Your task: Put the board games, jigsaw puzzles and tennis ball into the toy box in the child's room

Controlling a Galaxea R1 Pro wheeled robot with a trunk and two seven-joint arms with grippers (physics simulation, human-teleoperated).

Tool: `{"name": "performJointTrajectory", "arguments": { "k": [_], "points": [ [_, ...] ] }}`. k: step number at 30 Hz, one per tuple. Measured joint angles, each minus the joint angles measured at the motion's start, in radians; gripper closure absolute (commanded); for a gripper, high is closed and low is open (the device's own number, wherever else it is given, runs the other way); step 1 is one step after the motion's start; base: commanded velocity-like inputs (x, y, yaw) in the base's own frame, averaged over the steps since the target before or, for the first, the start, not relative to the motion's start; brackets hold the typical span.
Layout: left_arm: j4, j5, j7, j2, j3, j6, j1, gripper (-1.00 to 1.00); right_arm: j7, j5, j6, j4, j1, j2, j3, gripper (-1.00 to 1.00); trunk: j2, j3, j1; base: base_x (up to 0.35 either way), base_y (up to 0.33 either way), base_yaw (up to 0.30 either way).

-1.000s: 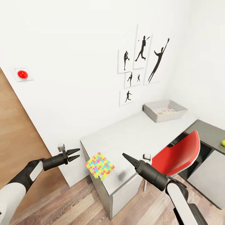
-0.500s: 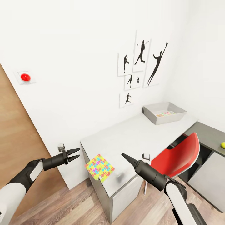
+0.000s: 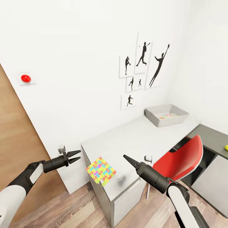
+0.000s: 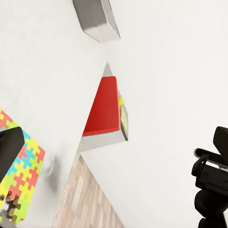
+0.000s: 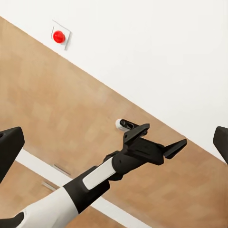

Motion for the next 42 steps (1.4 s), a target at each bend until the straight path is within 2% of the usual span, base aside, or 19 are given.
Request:
{"name": "performJointTrajectory", "arguments": {
  "k": [14, 17, 18, 20, 23, 24, 26, 27, 30, 34, 36, 37, 39, 41, 42],
  "points": [
    [0.0, -0.001, 0.0, 0.005, 0.001, 0.005, 0.0, -1.0, -0.003, 0.0, -0.001, 0.0, 0.0, 0.002, 0.003, -1.0, -0.098, -0.044, 0.054, 0.0, 0.0, 0.0],
    [0.0, -0.001, -0.001, 0.021, 0.0, 0.02, 0.0, -1.0, -0.019, 0.003, 0.002, -0.001, 0.0, 0.003, 0.033, -1.0, -0.119, -0.053, 0.065, 0.0, 0.0, 0.0],
    [0.0, -0.001, -0.007, 0.03, 0.0, 0.028, 0.0, -1.0, -0.037, 0.005, 0.008, -0.001, -0.003, 0.003, 0.055, -1.0, -0.126, -0.056, 0.069, 0.0, 0.0, 0.0],
    [0.0, -0.001, -0.019, 0.037, 0.0, 0.034, 0.0, -1.0, -0.068, 0.005, 0.016, -0.001, -0.008, 0.004, 0.073, -1.0, -0.14, -0.063, 0.077, 0.0, 0.0, 0.0],
    [0.0, -0.004, -0.059, 0.045, 0.0, 0.04, 0.0, -1.0, -0.179, 0.004, 0.05, -0.001, -0.027, 0.008, 0.094, -1.0, -0.161, -0.072, 0.088, 0.0, 0.0, 0.0],
    [0.0, -0.005, -0.08, 0.048, 0.0, 0.041, 0.0, -1.0, -0.249, 0.002, 0.078, -0.001, -0.041, 0.014, 0.101, -1.0, -0.168, -0.075, 0.092, 0.0, 0.0, 0.0],
    [0.0, -0.006, -0.098, 0.051, 0.0, 0.042, 0.0, -1.0, -0.321, -0.001, 0.115, -0.001, -0.053, 0.025, 0.106, -1.0, -0.182, -0.081, 0.1, 0.0, 0.0, 0.0],
    [0.0, -0.007, -0.109, 0.053, -0.001, 0.043, 0.0, -1.0, -0.379, -0.003, 0.155, -0.001, -0.062, 0.039, 0.108, -1.0, -0.189, -0.085, 0.104, 0.0, 0.0, 0.0],
    [0.0, -0.009, -0.119, 0.051, -0.003, 0.045, 0.0, -1.0, -0.446, -0.007, 0.236, -0.002, -0.075, 0.067, 0.107, -1.0, -0.211, -0.094, 0.115, 0.0, 0.0, 0.0],
    [0.0, -0.012, -0.119, 0.047, -0.006, 0.046, 0.0, -1.0, -0.474, -0.01, 0.293, -0.003, -0.081, 0.075, 0.083, -1.0, -0.239, -0.107, 0.131, 0.0, 0.0, 0.0],
    [0.0, -0.013, -0.119, 0.044, -0.008, 0.046, 0.0, -1.0, -0.482, -0.015, 0.318, -0.003, -0.084, 0.072, 0.041, -1.0, -0.253, -0.113, 0.138, 0.0, 0.0, 0.0],
    [0.0, -0.014, -0.118, 0.044, -0.008, 0.046, 0.0, -1.0, -0.481, -0.018, 0.336, -0.002, -0.084, 0.071, 0.006, -1.0, -0.26, -0.116, 0.142, 0.0, 0.0, 0.0],
    [0.0, -0.014, -0.117, 0.043, -0.008, 0.046, 0.0, -1.0, -0.471, -0.027, 0.364, -0.002, -0.083, 0.071, -0.033, -1.0, -0.274, -0.122, 0.15, 0.0, 0.0, 0.0],
    [0.0, -0.015, -0.111, 0.042, -0.009, 0.046, 0.0, -1.0, -0.42, -0.047, 0.403, -0.002, -0.078, 0.07, -0.095, -1.0, -0.288, -0.129, 0.157, 0.0, 0.0, 0.0],
    [0.0, -0.015, -0.107, 0.041, -0.009, 0.046, 0.0, -1.0, -0.402, -0.052, 0.408, -0.002, -0.077, 0.07, -0.105, -1.0, -0.295, -0.132, 0.161, 0.0, 0.0, 0.0]
  ]
}}
